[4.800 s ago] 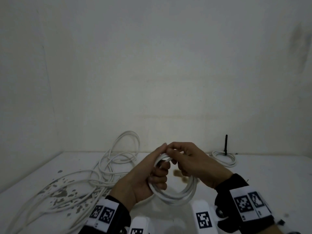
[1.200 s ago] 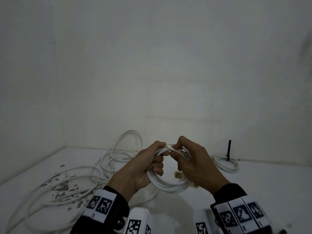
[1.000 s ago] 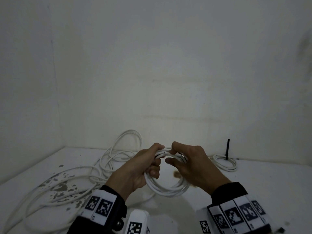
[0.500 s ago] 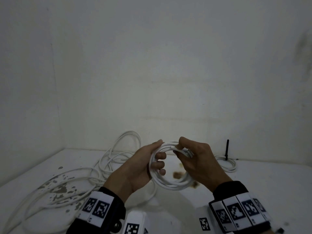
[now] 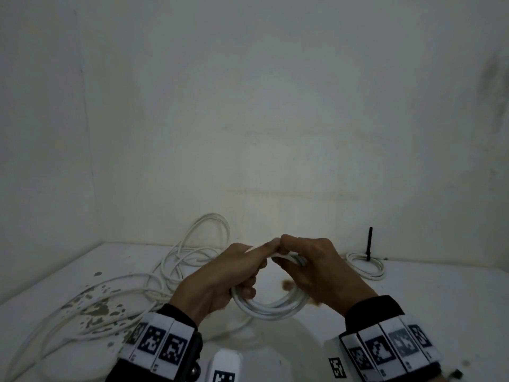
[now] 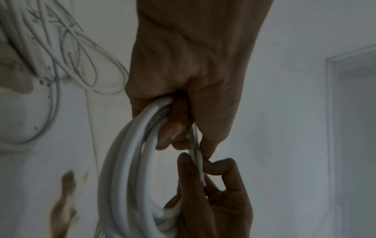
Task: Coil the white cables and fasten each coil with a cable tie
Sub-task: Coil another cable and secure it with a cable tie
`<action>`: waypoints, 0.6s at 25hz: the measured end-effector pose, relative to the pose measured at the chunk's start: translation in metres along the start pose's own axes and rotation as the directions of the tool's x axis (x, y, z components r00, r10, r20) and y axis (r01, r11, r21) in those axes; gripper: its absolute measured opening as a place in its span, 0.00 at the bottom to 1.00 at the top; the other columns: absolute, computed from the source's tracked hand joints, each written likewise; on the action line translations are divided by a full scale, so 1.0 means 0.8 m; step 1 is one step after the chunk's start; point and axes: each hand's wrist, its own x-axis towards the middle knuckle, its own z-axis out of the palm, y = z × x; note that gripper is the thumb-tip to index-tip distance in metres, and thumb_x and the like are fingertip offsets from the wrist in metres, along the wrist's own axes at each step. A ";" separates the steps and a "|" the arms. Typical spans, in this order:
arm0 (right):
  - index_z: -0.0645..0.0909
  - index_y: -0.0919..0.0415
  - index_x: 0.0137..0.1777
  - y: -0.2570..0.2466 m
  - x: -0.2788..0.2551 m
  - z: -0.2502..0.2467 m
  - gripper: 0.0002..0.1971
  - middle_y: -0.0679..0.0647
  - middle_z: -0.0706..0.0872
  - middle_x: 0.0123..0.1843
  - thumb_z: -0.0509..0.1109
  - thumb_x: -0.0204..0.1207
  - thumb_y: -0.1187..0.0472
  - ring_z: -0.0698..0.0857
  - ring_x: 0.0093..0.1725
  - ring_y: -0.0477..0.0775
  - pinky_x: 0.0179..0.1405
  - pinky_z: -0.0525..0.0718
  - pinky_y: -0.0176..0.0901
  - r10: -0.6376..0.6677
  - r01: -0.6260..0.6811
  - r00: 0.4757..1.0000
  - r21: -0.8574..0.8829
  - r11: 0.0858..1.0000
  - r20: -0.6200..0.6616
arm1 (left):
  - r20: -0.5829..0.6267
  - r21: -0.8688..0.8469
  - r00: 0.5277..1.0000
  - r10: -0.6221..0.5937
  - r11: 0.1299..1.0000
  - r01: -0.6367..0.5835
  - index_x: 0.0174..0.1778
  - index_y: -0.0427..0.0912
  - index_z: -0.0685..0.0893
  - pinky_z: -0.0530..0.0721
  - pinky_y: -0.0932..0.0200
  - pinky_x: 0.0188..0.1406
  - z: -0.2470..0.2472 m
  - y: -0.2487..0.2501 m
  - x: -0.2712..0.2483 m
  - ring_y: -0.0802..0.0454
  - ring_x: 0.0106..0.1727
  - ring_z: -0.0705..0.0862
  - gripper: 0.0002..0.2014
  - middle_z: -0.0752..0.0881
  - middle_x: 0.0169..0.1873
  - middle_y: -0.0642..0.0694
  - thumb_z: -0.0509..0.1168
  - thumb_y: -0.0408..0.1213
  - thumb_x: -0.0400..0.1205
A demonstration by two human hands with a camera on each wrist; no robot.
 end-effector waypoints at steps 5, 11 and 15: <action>0.83 0.57 0.45 -0.001 -0.003 -0.009 0.10 0.47 0.85 0.34 0.74 0.79 0.50 0.80 0.31 0.47 0.31 0.78 0.37 0.097 -0.096 0.994 0.016 0.995 -0.041 | 0.075 -0.245 0.997 -0.010 0.969 0.028 0.32 0.43 0.74 0.56 0.67 0.14 -0.002 -0.001 0.003 0.59 0.19 0.54 0.18 0.57 0.24 0.52 0.68 0.48 0.82; 0.87 0.55 0.49 -0.002 -0.004 -0.008 0.04 0.51 0.90 0.36 0.73 0.81 0.56 0.85 0.28 0.51 0.30 0.84 0.47 0.276 -0.251 0.959 0.257 0.933 -0.068 | 0.037 -0.457 0.999 -0.020 0.889 0.035 0.33 0.39 0.77 0.58 0.68 0.10 0.003 -0.005 0.015 0.61 0.14 0.56 0.15 0.58 0.19 0.54 0.68 0.43 0.82; 0.87 0.60 0.44 -0.008 -0.003 -0.017 0.04 0.52 0.87 0.32 0.76 0.78 0.60 0.81 0.26 0.56 0.26 0.82 0.46 0.341 -0.309 0.940 0.380 0.872 -0.019 | 0.249 -0.486 0.968 -0.040 0.859 0.161 0.35 0.36 0.80 0.70 0.65 0.15 -0.013 0.001 0.008 0.58 0.16 0.65 0.20 0.68 0.17 0.51 0.69 0.52 0.75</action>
